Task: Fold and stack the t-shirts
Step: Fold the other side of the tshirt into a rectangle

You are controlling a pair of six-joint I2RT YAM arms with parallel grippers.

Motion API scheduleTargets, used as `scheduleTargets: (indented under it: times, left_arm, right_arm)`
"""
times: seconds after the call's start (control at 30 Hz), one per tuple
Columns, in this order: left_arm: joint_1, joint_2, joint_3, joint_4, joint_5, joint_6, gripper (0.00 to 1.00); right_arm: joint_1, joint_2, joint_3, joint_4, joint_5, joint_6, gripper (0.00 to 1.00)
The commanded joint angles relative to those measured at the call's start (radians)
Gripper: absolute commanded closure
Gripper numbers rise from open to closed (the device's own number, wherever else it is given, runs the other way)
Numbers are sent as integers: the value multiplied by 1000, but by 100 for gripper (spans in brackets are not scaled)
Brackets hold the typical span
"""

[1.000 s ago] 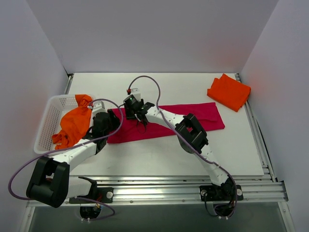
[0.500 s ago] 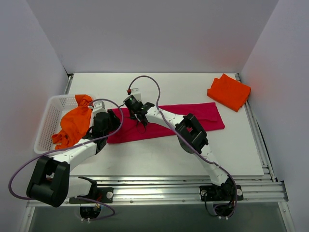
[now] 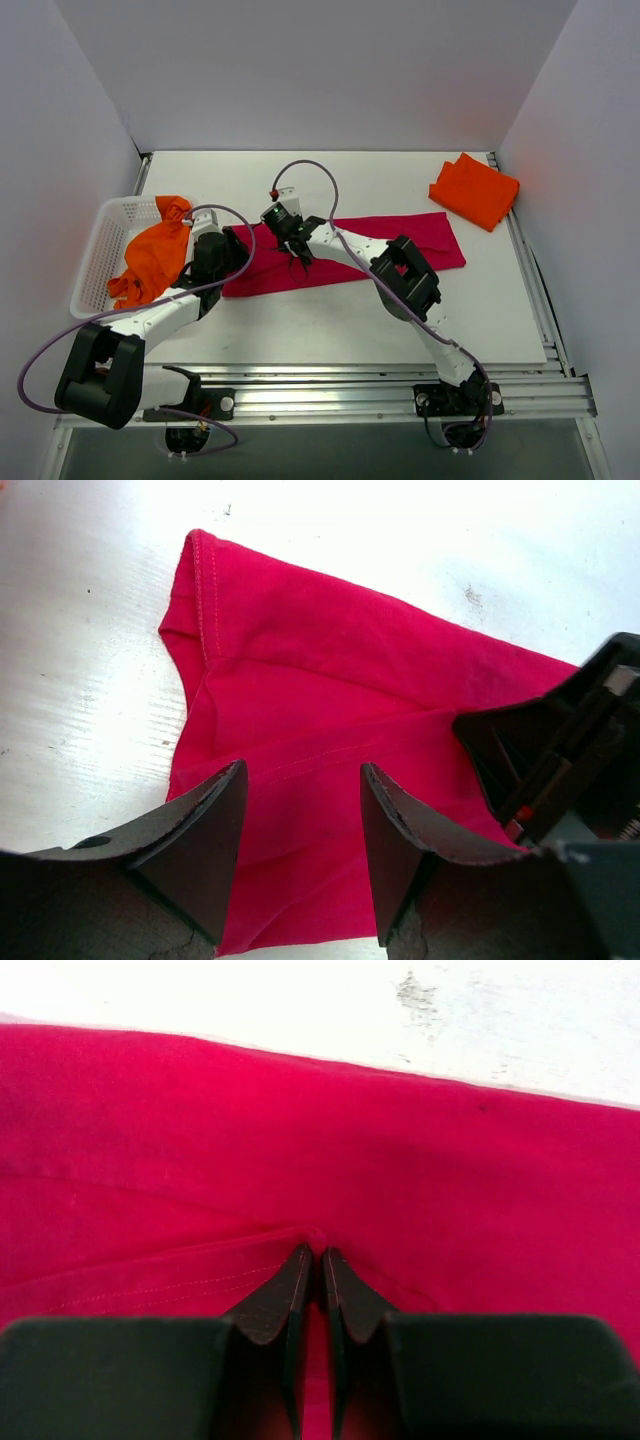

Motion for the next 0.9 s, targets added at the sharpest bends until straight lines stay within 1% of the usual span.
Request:
scheduleTargets:
  times: [0.0, 0.3, 0.6, 0.7, 0.87]
  left_arm:
    - [4, -20, -5, 51, 9, -6, 43]
    - [3, -31, -7, 46, 11, -8, 44]
    - [4, -23, 1, 49, 3, -8, 44]
    - [7, -3, 25, 48, -2, 5, 44]
    - [9, 102, 102, 66, 30, 15, 44]
  right_arm:
    - [1, -118, -45, -23, 69, -7, 96]
    - [24, -187, -110, -28, 108, -7, 94]
    - [78, -230, -219, -9, 157, 7, 88]
    - [96, -228, -246, -11, 169, 16, 86]
    - [121, -222, -272, -25, 212, 33, 86]
